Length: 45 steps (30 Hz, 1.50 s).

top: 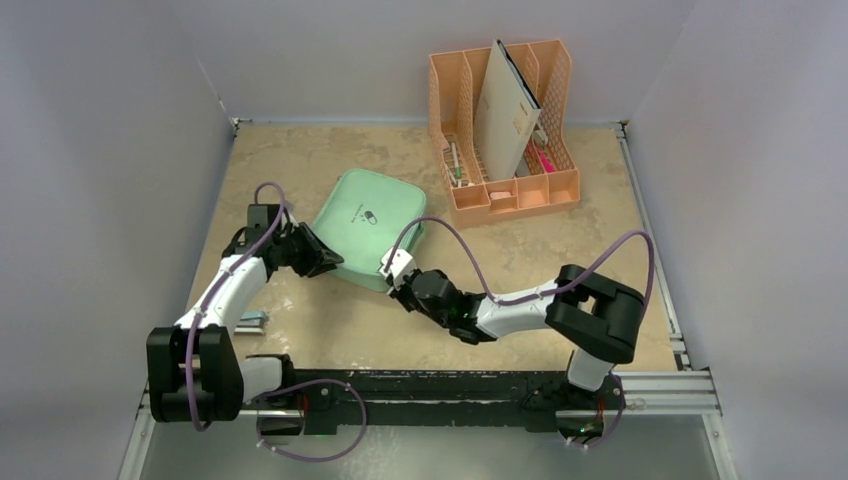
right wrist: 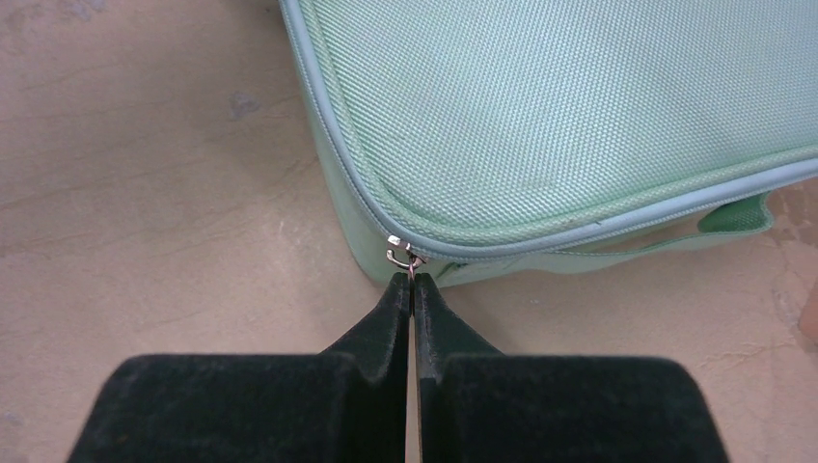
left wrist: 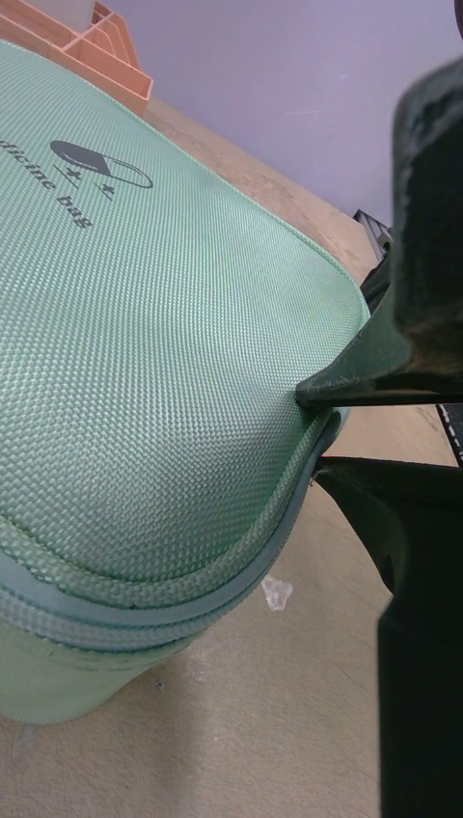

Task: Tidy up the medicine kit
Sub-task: Zip the medicine box at the center of the board.

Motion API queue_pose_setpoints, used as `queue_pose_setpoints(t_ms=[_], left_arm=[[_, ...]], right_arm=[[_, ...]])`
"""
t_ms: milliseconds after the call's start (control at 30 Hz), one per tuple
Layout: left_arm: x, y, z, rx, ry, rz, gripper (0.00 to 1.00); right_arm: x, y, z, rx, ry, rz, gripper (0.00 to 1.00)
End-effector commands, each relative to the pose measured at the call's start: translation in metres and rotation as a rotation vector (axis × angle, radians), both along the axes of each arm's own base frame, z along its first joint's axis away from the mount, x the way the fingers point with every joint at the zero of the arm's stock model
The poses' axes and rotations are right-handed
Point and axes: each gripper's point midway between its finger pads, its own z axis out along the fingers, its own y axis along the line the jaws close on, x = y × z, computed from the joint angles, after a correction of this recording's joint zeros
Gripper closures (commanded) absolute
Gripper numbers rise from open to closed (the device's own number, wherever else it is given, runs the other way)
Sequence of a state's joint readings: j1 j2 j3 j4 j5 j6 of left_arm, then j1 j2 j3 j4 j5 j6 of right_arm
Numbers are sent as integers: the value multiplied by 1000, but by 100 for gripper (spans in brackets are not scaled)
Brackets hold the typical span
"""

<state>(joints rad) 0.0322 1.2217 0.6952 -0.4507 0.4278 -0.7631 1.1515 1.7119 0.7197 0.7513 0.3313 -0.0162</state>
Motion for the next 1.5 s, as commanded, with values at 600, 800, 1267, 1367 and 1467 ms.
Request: queue_pose_setpoints(t_ms=[600,800,1267,1367,1467], left_arm=[[21,41,21,234,-54,41,80],[23,28,65,174,-153,2,63],[-13,-2,57,-12,-154,-40,47],[-15,-8,48,-51,-130,-42,48],[-16,-10,41,-71,-117,-32,48]], right_arm=[[41,-17,23,-28,-84,52,100],[39,7,37,72,-50,81,100],[18,60,56,234,11,71,100],[11,73,60,253,22,88,100],[6,86,62,255,26,108,100]])
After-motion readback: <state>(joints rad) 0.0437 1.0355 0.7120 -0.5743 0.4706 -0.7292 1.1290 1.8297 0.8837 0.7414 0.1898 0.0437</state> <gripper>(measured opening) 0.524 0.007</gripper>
